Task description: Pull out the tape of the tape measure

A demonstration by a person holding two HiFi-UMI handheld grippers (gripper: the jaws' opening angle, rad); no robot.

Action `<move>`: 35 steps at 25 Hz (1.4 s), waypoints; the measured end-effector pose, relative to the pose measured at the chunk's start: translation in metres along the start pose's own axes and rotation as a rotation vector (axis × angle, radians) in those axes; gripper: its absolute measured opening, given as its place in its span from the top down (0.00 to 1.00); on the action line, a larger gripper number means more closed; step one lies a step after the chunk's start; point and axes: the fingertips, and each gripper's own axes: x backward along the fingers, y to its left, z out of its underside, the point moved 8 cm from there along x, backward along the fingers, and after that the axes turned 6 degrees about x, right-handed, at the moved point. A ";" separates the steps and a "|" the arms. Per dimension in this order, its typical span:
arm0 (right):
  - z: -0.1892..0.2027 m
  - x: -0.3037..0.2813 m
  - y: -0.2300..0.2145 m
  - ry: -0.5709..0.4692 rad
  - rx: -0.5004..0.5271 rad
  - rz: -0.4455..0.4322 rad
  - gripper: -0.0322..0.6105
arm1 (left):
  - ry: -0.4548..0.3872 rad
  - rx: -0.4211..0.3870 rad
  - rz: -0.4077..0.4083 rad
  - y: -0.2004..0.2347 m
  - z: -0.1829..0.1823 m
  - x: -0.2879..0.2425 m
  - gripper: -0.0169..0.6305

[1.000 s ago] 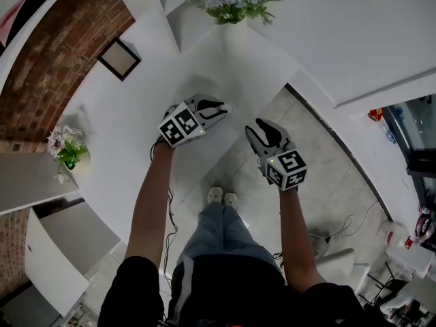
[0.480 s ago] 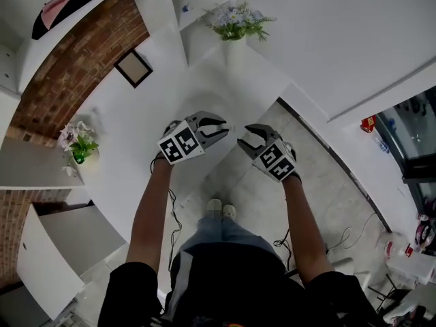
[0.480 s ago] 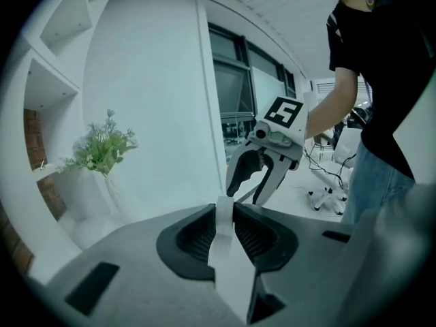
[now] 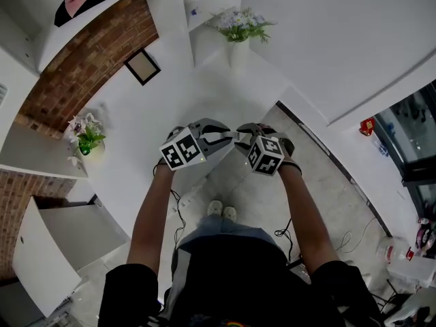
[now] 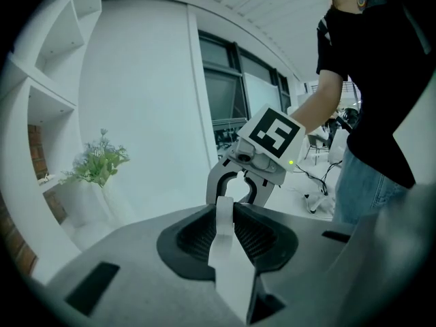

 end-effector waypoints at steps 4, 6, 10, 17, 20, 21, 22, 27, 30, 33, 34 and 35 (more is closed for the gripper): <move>-0.002 -0.001 0.004 0.022 0.038 -0.011 0.77 | -0.005 0.009 -0.005 -0.008 0.003 0.003 0.85; -0.004 -0.001 0.007 0.023 0.052 -0.014 0.80 | -0.011 0.016 -0.007 -0.010 0.004 0.006 0.85; -0.004 0.001 0.011 0.035 0.068 -0.035 0.80 | -0.006 0.020 0.011 -0.014 0.006 0.008 0.85; 0.013 0.012 0.012 0.082 0.033 -0.024 0.81 | -0.023 0.067 0.021 -0.015 0.016 0.020 0.85; 0.017 0.014 0.014 0.114 0.043 -0.026 0.81 | -0.006 0.069 0.033 -0.018 0.019 0.019 0.85; 0.021 0.014 0.016 0.137 0.048 -0.027 0.81 | 0.004 0.069 0.034 -0.018 0.021 0.019 0.85; 0.025 0.014 0.017 0.158 0.048 -0.028 0.81 | 0.013 0.072 0.035 -0.018 0.023 0.020 0.86; 0.040 0.020 0.018 0.176 0.016 -0.037 0.81 | 0.022 0.101 0.039 -0.018 0.034 0.027 0.86; 0.051 0.021 0.017 0.220 0.027 -0.046 0.81 | 0.038 0.111 0.037 -0.017 0.039 0.030 0.86; 0.054 0.025 0.013 0.209 0.008 -0.043 0.81 | 0.021 0.128 0.038 -0.016 0.040 0.034 0.86; 0.053 0.025 0.013 0.216 0.015 -0.043 0.81 | 0.026 0.125 0.037 -0.017 0.040 0.034 0.86; 0.054 0.024 0.012 0.227 0.022 -0.044 0.81 | 0.036 0.121 0.037 -0.017 0.041 0.034 0.86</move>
